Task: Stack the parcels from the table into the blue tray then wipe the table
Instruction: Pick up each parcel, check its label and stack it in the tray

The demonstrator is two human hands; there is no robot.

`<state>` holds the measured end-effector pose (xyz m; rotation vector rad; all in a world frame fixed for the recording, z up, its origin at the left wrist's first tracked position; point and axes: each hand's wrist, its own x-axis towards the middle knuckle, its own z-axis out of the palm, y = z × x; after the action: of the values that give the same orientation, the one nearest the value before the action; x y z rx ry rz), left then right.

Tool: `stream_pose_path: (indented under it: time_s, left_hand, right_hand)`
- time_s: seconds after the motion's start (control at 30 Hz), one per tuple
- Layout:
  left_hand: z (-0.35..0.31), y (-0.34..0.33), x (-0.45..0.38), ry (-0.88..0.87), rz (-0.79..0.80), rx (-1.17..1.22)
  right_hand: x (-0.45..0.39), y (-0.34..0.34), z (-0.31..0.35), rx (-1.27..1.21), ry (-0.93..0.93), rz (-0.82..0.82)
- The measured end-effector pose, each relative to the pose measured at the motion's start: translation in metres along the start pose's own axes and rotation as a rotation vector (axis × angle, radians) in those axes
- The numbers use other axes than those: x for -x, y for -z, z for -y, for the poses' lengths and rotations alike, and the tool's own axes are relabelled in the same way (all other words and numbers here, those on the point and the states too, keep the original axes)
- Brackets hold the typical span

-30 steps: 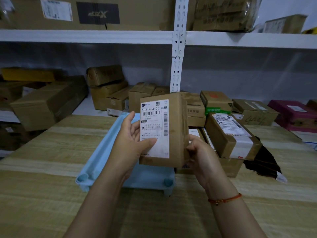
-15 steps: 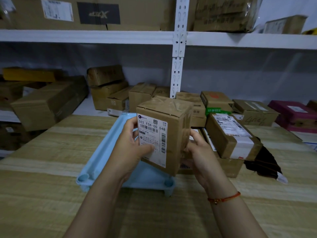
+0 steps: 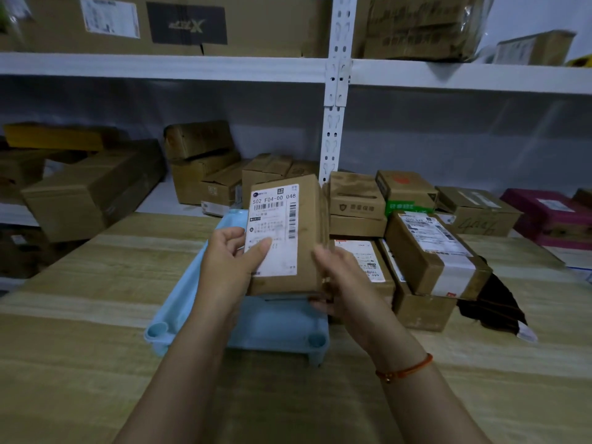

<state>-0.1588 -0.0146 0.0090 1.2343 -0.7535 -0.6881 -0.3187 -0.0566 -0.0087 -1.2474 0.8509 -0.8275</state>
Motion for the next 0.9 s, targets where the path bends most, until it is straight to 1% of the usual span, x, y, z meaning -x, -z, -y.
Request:
stream_pose_path:
  time_s: [0.1, 0.2, 0.37, 0.5, 0.6, 0.67, 0.73, 0.83, 0.9]
  left_hand:
    - [-0.002, 0.004, -0.005, 0.003, -0.086, -0.037]
    - [-0.004, 0.015, -0.014, 0.075, -0.128, -0.056]
    - [-0.003, 0.031, -0.032, 0.181, -0.085, -0.088]
    - [0.000, 0.036, -0.047, 0.298, -0.037, -0.188]
    - [0.003, 0.036, -0.060, 0.366, 0.010, -0.207]
    - [0.008, 0.036, -0.070, 0.370, 0.000, -0.194]
    - [0.015, 0.037, -0.082, 0.351, -0.048, -0.193]
    - [0.025, 0.041, -0.098, 0.321, -0.095, -0.201]
    - [0.031, 0.044, -0.110, 0.283, -0.105, -0.197]
  right_hand:
    - [-0.004, -0.011, 0.002, 0.033, -0.024, 0.004]
    - [-0.015, -0.027, 0.006, -0.038, -0.123, -0.019]
    - [-0.044, -0.054, 0.009, -0.123, -0.250, -0.043]
    - [-0.068, -0.069, 0.001, -0.196, -0.264, -0.085]
    - [-0.088, -0.079, -0.009, -0.161, -0.261, -0.134]
    - [-0.100, -0.084, -0.015, -0.102, -0.273, -0.169]
    - [-0.110, -0.087, -0.020, -0.036, -0.270, -0.178]
    - [-0.125, -0.092, -0.028, 0.009, -0.222, -0.170]
    - [-0.135, -0.096, -0.034, 0.040, -0.182, -0.198]
